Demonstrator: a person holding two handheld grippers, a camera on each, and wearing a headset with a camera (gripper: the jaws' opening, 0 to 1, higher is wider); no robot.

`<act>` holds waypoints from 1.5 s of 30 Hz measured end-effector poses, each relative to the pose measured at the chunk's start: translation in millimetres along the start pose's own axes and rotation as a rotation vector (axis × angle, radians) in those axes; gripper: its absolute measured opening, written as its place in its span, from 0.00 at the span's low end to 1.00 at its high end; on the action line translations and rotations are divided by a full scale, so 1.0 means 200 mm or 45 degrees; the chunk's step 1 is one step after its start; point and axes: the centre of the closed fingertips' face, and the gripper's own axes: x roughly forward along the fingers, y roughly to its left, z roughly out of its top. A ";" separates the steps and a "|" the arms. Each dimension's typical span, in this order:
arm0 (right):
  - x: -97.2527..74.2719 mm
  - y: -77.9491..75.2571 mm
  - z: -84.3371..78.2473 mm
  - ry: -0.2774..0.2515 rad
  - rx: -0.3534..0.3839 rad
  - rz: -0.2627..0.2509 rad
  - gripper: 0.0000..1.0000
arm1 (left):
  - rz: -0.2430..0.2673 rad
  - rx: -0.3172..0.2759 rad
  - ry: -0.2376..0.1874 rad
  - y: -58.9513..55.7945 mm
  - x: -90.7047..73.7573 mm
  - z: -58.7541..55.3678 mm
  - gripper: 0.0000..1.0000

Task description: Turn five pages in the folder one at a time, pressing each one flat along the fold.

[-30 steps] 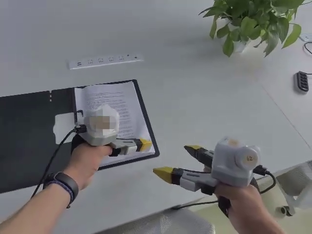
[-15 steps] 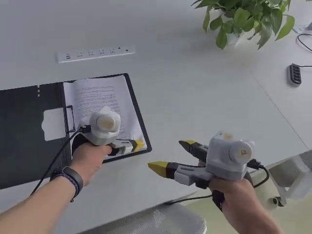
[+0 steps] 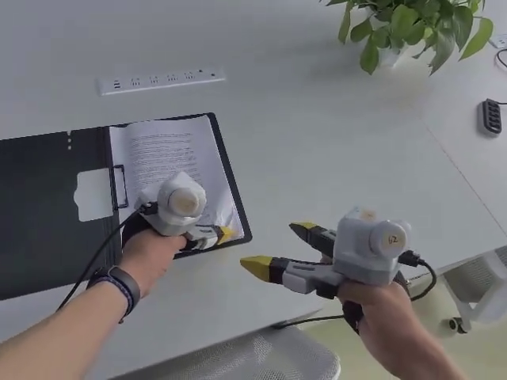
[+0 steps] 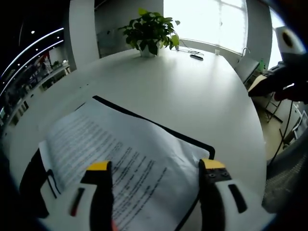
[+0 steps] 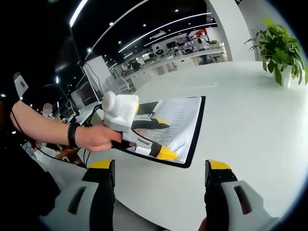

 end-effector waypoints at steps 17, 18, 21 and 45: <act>0.23 -0.07 0.11 -0.020 0.040 0.058 0.70 | 0.000 -0.034 -0.020 0.01 0.01 -0.02 0.65; 0.25 -0.07 0.12 -0.021 0.042 0.064 0.70 | 0.000 -0.034 -0.020 0.01 0.01 -0.02 0.65; 0.29 -0.08 0.13 -0.012 0.047 0.082 0.69 | -0.001 -0.036 -0.020 0.01 0.00 -0.02 0.65; 0.66 -0.20 0.16 -0.036 0.353 0.172 0.44 | -0.008 -0.042 -0.025 0.02 0.00 -0.02 0.66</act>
